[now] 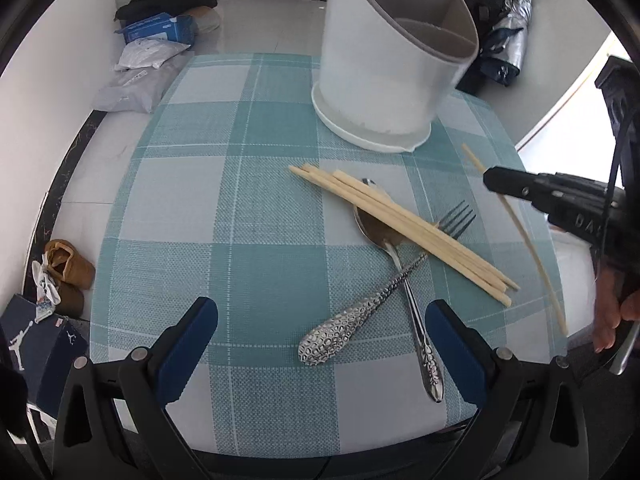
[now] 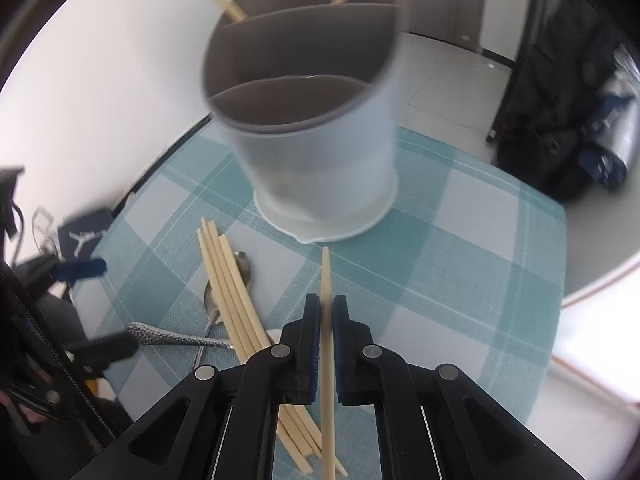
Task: Organize utensils
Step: 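Lift the chopstick with the right gripper while the left gripper pinches another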
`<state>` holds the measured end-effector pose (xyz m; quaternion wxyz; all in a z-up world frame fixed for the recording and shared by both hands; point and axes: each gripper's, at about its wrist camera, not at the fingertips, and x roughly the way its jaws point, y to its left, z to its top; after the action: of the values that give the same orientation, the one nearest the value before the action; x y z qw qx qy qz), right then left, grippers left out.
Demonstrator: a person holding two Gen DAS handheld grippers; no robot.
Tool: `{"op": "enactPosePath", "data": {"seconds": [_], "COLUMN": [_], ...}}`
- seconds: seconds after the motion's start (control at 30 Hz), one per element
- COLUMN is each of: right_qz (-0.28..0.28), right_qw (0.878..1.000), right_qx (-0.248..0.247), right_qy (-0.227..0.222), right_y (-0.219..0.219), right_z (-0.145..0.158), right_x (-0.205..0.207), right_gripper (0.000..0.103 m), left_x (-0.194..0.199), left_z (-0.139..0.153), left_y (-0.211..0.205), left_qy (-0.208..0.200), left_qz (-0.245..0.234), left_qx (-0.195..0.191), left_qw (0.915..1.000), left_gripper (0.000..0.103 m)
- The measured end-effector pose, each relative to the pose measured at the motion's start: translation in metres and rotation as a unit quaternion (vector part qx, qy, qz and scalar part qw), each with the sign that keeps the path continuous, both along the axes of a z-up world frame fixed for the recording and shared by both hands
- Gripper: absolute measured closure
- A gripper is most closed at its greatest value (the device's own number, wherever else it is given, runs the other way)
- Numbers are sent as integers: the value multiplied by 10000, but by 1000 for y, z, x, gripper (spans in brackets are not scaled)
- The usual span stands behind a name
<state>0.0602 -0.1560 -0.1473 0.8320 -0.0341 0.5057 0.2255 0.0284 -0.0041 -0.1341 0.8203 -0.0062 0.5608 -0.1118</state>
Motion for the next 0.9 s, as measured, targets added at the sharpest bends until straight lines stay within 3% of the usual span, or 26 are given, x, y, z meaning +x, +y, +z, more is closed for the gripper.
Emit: {"op": "enactPosePath", "data": {"seconds": [0.13,0.27,0.4,0.5,0.67,0.77,0.83,0.9], "right_qz": [-600,-1310,-1819,-1939,-1700,-1582,-1558,-1564], "right_qw": [9962,9812,9640,9553,9619,9654,9642,9654], "right_qx": [610,1377,1880,2136,2089,2019,2081,2036], "right_qy": [186,342,475,644,477,469,525,467], "right_y": [-49,-89,-108,-105,-91,-85,-84,-85], "right_z": [8,21,15,5,7,8,5,7], "right_x": [-1,1,0,0,-1,-1,1,2], "right_gripper": [98,98,98,101,103,103,103,103], "left_x": [-3,-3,9,22,42,54,58,62], "left_z": [-4,-3,-3,-2,3,-3,-10,-10], "left_y": [-13,-12,5,25,36,37,37,34], "left_qy": [-44,-52,193,312,282,404,542,515], "left_qz": [-256,-230,300,862,1391,1561,1664,1763], "left_qx": [302,409,-203,-748,-1172,-1308,-1442,-1436], "left_qw": [9992,9989,9992,9930,9829,9782,9739,9724], "left_gripper": [2,2,2,2,8,17,30,34]}}
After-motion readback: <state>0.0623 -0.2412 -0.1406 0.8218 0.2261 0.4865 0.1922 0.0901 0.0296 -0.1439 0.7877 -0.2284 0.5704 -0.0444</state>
